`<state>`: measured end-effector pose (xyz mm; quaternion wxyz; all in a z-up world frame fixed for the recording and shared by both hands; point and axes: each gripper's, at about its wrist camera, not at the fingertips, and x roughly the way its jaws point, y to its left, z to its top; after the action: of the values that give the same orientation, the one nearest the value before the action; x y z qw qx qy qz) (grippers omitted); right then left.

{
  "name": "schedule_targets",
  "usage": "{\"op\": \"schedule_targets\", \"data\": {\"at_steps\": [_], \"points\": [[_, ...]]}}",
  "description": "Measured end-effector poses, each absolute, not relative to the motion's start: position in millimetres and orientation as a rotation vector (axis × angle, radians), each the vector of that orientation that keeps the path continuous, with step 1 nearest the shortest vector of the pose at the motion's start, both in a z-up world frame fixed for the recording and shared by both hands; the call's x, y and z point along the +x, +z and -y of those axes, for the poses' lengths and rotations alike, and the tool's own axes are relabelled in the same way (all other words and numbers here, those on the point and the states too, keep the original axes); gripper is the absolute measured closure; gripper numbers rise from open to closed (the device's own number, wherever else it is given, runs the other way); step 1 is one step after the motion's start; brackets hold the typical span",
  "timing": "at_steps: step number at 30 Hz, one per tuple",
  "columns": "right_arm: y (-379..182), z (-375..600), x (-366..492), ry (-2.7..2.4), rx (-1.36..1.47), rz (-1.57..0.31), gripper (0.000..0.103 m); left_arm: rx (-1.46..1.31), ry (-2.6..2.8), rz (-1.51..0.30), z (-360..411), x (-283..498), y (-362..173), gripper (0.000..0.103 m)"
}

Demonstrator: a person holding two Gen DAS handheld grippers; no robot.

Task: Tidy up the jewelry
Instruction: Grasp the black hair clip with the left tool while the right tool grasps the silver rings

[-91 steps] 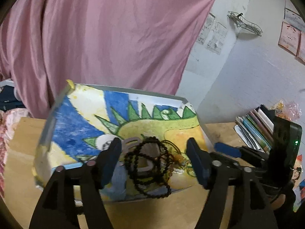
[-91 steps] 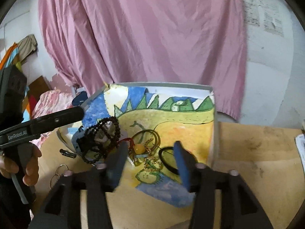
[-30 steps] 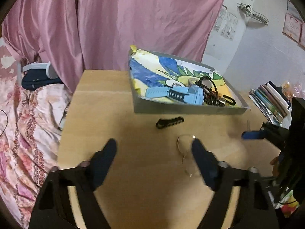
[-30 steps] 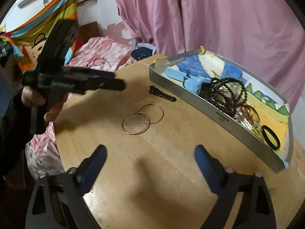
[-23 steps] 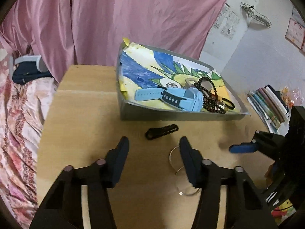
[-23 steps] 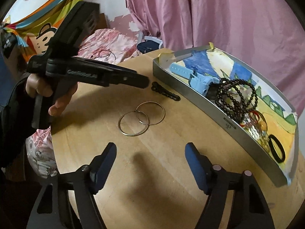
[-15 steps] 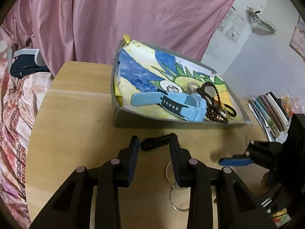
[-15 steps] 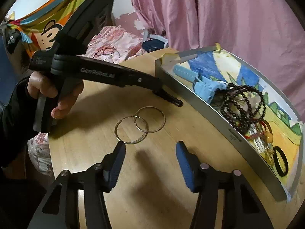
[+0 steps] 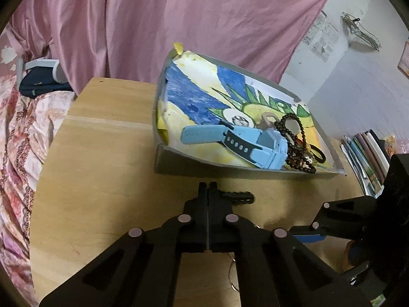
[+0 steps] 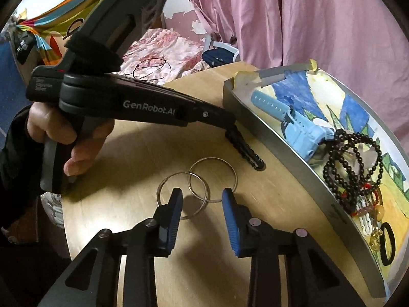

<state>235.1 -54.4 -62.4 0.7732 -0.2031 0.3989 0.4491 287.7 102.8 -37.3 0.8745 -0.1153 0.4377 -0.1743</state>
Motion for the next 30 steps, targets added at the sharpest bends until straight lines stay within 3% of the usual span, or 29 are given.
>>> {"op": "schedule_targets", "data": {"at_steps": [4, 7, 17, 19, 21, 22, 30], "points": [[-63, 50, 235, 0.963, -0.462, -0.862, 0.094, -0.240, -0.346, -0.920, -106, 285, -38, 0.103], [-65, 50, 231, 0.960, -0.496, -0.856, 0.100, -0.248, -0.347, -0.920, -108, 283, -39, 0.103], [-67, 67, 231, 0.922, -0.472, -0.860, 0.100, -0.255, -0.378, -0.886, -104, 280, -33, 0.103], [-67, 71, 233, 0.914, -0.463, -0.863, 0.100, -0.242, -0.371, -0.894, -101, 281, -33, 0.098], [-66, 74, 233, 0.907, -0.461, -0.862, 0.100, -0.252, -0.380, -0.901, -100, 283, -34, 0.077], [-66, 75, 233, 0.906, -0.461, -0.861, 0.100, -0.260, -0.382, -0.901, -100, 284, -35, 0.074], [-62, 88, 232, 0.885, -0.444, -0.851, 0.100, -0.248, -0.347, -0.920, -91, 291, -39, 0.073]]}}
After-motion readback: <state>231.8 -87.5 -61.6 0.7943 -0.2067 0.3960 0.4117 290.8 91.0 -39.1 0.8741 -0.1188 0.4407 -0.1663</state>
